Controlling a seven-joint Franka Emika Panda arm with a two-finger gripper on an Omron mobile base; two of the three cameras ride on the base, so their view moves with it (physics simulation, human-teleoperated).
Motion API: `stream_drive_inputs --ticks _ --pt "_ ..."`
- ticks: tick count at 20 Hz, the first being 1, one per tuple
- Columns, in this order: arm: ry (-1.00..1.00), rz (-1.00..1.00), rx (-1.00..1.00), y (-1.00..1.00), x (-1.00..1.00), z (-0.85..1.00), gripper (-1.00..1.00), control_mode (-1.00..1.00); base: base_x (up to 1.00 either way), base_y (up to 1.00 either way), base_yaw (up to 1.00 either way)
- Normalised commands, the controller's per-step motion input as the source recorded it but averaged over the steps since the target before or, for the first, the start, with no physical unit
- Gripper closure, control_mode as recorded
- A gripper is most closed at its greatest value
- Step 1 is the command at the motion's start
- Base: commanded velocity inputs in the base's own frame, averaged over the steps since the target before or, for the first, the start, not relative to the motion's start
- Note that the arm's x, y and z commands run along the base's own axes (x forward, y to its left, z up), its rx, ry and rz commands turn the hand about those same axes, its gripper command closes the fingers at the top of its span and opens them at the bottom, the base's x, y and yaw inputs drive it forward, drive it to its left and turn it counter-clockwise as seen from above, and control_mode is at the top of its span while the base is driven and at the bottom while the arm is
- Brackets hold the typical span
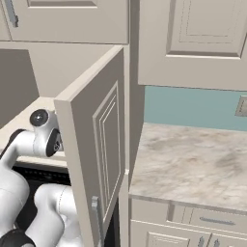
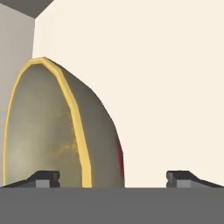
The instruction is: Pick the mug and place it in the sink. Pick the bowl and place it in the open cabinet and then close the cabinet.
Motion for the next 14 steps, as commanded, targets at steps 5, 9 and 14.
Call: stream_drive_inputs --ticks 5,9,14 --pt "-0.13 0.0 -0.01 0.05 -0.16 0.14 -1.0 -1.0 0.0 0.0 0.0" --pt "-0.19 0.0 -0.05 0.01 -0.17 0.35 -1.0 -1.0 0.0 0.0 0.0" --pt "-0.17 0.0 -0.01 0.0 -0.27 0.47 -1.0 -1.0 0.0 0.0 0.0"
